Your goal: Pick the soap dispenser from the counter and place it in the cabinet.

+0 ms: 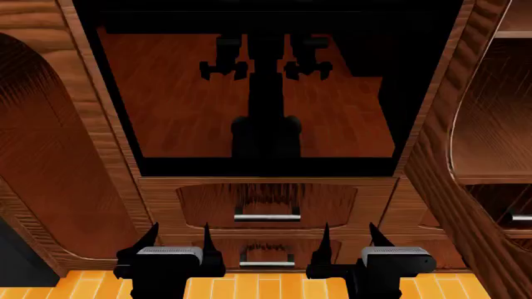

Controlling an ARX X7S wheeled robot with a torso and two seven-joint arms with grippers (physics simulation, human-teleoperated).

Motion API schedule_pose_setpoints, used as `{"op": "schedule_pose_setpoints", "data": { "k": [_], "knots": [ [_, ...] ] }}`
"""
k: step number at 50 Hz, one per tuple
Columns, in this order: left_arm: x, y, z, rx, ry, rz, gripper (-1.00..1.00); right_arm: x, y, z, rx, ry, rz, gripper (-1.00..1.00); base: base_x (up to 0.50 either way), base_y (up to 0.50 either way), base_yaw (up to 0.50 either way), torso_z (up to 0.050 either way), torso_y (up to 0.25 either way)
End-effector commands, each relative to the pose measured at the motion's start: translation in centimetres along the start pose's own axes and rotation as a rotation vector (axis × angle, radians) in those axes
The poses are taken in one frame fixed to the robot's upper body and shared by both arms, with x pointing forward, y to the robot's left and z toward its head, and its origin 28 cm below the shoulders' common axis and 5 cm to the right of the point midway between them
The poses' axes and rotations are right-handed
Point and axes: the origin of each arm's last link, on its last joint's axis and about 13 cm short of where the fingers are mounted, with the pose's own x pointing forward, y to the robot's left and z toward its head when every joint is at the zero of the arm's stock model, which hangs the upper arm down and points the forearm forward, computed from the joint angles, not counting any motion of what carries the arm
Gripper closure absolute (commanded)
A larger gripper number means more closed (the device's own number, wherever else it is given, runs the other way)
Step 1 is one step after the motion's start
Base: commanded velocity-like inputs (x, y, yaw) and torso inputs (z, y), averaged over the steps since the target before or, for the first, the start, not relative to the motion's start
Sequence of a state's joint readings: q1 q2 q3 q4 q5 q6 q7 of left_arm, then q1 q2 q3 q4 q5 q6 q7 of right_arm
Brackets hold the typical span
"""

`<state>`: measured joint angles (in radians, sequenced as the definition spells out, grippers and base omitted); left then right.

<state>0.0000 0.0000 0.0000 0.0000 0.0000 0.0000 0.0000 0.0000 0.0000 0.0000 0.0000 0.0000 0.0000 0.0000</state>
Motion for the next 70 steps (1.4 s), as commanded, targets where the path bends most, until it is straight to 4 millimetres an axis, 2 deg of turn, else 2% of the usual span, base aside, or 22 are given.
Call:
{"op": "schedule_pose_setpoints", "data": {
  "k": [1,15,57,62,70],
  "knots": [
    [0.0,0.0,-0.1,0.001,0.001,0.000,-1.00,0.0,0.0,0.1,-0.007,-0.008,0.000,-1.00,0.00,0.00,0.00,0.000,0.000],
    [0.4,0.5,-0.5,0.002,0.015,0.006,-1.00,0.4,0.1,1.0,-0.054,-0.015,0.009,-1.00,-0.01,0.39,0.00,0.000,0.000],
    [0.9,0.9,-0.4,-0.009,0.010,0.021,-1.00,0.9,0.5,0.6,-0.098,0.012,-0.010,-1.00,-0.17,0.47,0.00,0.000,0.000],
    [1.0,0.9,-0.4,-0.008,0.010,0.021,-1.00,0.8,0.4,0.4,-0.059,-0.001,0.033,-1.00,0.00,0.00,0.00,0.000,0.000],
    [1.0,0.9,-0.3,-0.009,0.007,0.021,-1.00,0.7,0.3,0.5,-0.023,0.007,0.047,-1.00,-0.03,0.00,-0.50,0.000,0.000]
  ]
}}
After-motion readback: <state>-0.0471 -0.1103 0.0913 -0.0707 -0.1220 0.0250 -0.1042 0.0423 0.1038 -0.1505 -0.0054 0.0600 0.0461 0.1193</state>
